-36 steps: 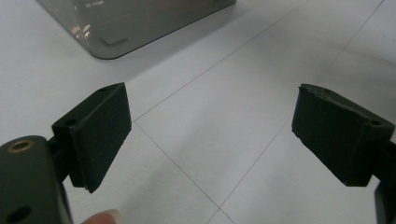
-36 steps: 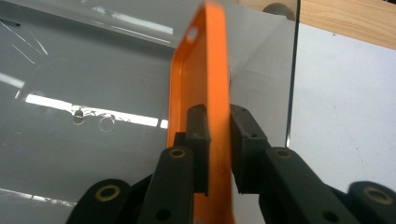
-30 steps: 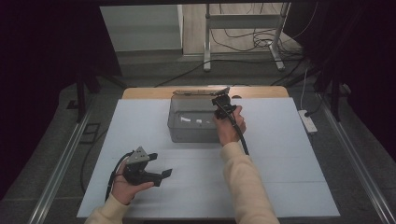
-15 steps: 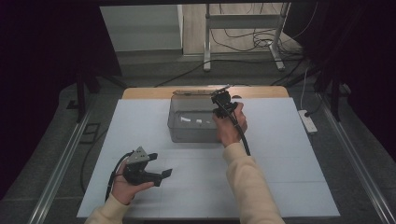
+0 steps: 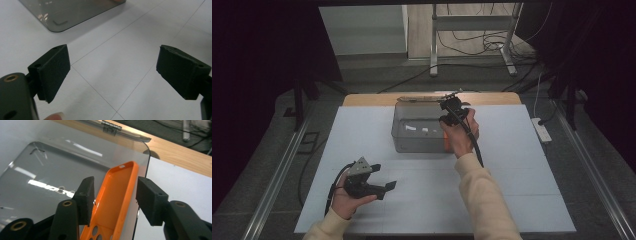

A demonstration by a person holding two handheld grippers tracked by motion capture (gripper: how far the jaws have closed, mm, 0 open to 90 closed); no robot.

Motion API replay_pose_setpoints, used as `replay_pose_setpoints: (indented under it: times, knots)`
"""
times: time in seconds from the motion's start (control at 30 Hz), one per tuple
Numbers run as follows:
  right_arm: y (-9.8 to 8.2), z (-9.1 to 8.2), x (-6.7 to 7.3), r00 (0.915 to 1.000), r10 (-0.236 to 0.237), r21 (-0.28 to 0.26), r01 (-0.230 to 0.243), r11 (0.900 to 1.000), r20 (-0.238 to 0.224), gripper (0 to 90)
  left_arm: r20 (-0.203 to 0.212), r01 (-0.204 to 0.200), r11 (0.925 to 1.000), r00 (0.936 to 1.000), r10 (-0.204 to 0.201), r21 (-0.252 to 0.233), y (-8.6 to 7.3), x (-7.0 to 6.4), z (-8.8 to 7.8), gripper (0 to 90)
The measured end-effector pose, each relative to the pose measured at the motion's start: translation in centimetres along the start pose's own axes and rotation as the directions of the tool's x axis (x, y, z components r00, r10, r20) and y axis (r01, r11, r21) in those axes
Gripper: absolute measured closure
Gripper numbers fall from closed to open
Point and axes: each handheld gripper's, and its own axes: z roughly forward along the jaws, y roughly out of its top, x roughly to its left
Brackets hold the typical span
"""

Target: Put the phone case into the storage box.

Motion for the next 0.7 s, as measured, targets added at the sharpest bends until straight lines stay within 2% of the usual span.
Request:
replay_pose_setpoints:
  times: [0.2,0.37,0.5,0.7]
  knots:
    - [-0.1,-0.6,-0.5,0.9994,0.004,-0.004,-0.004,1.0,-0.035,44.6,-0.001,0.0,1.0,1.0,0.0,0.0,0.0,0.0,0.0,11.8]
    - [-0.1,-1.1,-0.9,0.9963,0.006,-0.011,-0.007,1.0,-0.086,40.8,-0.003,0.001,1.0,1.0,-0.001,-0.003,0.0,0.0,-0.1,11.7]
    - [-0.2,-1.5,-1.2,0.9881,-0.002,-0.012,0.0,1.0,-0.154,36.5,-0.008,0.001,1.0,1.0,-0.001,0.004,-0.1,0.0,-0.1,11.6]
    - [-0.7,-2.6,-2.0,0.9756,-0.016,-0.053,0.005,0.999,-0.219,26.9,-0.021,0.009,1.0,0.9997,-0.009,0.003,-0.2,0.1,-0.3,11.5]
